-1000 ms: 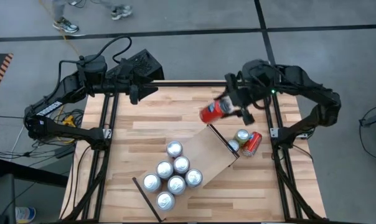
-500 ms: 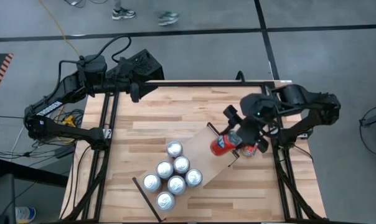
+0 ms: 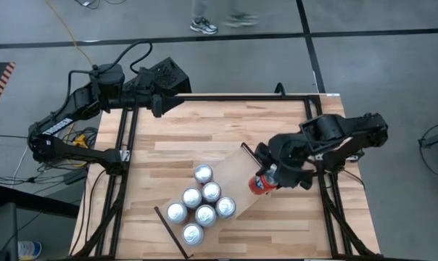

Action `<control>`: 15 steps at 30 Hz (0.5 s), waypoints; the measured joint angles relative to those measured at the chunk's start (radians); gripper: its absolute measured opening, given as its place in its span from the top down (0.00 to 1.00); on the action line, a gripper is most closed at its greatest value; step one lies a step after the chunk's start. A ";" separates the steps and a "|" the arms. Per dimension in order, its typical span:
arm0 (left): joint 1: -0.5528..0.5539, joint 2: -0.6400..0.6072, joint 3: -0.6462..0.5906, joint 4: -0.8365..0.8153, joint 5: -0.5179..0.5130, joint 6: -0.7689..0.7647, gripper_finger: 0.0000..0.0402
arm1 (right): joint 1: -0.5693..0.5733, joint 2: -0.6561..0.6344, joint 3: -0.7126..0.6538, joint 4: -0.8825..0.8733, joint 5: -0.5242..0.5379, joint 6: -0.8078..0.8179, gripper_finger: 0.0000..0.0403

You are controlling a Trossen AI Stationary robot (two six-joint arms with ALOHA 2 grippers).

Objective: Place canned beverage on shelf
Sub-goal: Put the red soda can on the shelf

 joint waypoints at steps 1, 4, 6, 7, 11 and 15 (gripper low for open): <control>0.000 0.000 0.000 0.000 0.002 0.000 0.17 | 0.002 0.015 0.002 0.002 0.005 -0.009 0.39; 0.000 0.000 0.000 0.000 0.002 -0.011 0.17 | 0.028 0.045 -0.001 0.002 0.026 -0.044 0.39; 0.000 0.000 0.000 0.000 0.002 -0.013 0.17 | 0.028 0.063 0.000 -0.013 0.038 -0.068 0.39; 0.000 0.000 0.000 0.001 0.002 -0.014 0.17 | 0.037 0.066 0.000 -0.011 0.043 -0.080 0.39; -0.008 0.000 0.000 0.001 0.000 -0.015 0.17 | 0.041 0.102 0.002 -0.003 0.044 -0.093 0.39; -0.020 0.000 0.000 0.002 0.000 -0.015 0.17 | 0.041 0.143 0.001 -0.012 0.043 -0.087 0.39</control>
